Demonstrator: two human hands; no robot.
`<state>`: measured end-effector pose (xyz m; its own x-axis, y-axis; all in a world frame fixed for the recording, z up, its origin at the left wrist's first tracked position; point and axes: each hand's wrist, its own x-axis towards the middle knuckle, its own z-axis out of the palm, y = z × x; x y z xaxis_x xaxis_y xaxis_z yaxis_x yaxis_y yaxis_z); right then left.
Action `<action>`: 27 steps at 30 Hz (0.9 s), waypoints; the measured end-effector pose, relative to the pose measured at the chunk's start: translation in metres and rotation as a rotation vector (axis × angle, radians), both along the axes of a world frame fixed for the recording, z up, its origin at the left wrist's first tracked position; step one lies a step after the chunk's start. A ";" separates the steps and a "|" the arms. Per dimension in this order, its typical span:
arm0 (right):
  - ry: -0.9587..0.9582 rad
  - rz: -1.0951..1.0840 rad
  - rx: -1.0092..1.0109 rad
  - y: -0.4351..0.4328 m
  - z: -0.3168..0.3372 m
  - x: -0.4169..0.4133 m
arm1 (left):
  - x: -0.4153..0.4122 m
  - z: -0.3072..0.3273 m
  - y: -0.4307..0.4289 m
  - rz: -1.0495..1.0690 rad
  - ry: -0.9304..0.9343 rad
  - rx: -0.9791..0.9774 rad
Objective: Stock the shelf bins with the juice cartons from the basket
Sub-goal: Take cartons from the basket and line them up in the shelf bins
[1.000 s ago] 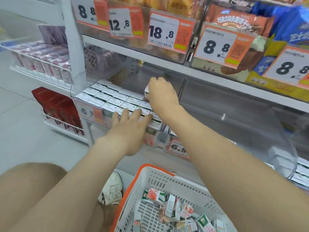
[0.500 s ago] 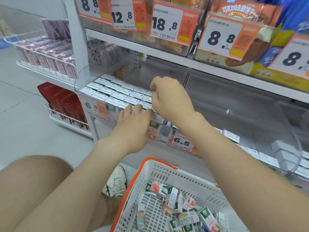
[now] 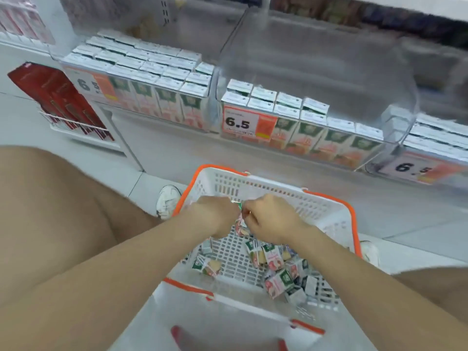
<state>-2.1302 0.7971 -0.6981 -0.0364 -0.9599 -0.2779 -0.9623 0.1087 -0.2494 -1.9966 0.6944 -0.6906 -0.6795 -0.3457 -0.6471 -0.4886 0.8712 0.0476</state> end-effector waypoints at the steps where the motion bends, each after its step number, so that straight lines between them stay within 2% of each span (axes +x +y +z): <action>1: 0.008 0.020 0.103 0.005 -0.016 -0.001 | -0.002 -0.015 0.005 -0.014 -0.070 0.034; 5: 0.001 0.062 0.417 0.025 -0.073 -0.003 | 0.003 -0.081 0.009 0.008 -0.200 0.150; 10: -0.013 0.073 0.544 0.032 -0.121 -0.005 | 0.016 -0.134 0.005 0.072 -0.322 0.147; 16: -0.054 0.118 0.605 0.029 -0.159 0.009 | 0.024 -0.178 -0.003 0.178 -0.243 0.105; 20: -0.184 0.114 0.641 0.024 -0.181 0.032 | 0.027 -0.200 -0.008 0.264 -0.239 0.112; 24: -0.344 0.029 0.692 0.013 -0.202 0.056 | 0.026 -0.212 -0.015 0.319 -0.039 0.059; 27: -0.514 -0.066 0.720 0.009 -0.211 0.069 | 0.025 -0.216 -0.019 0.416 0.098 0.114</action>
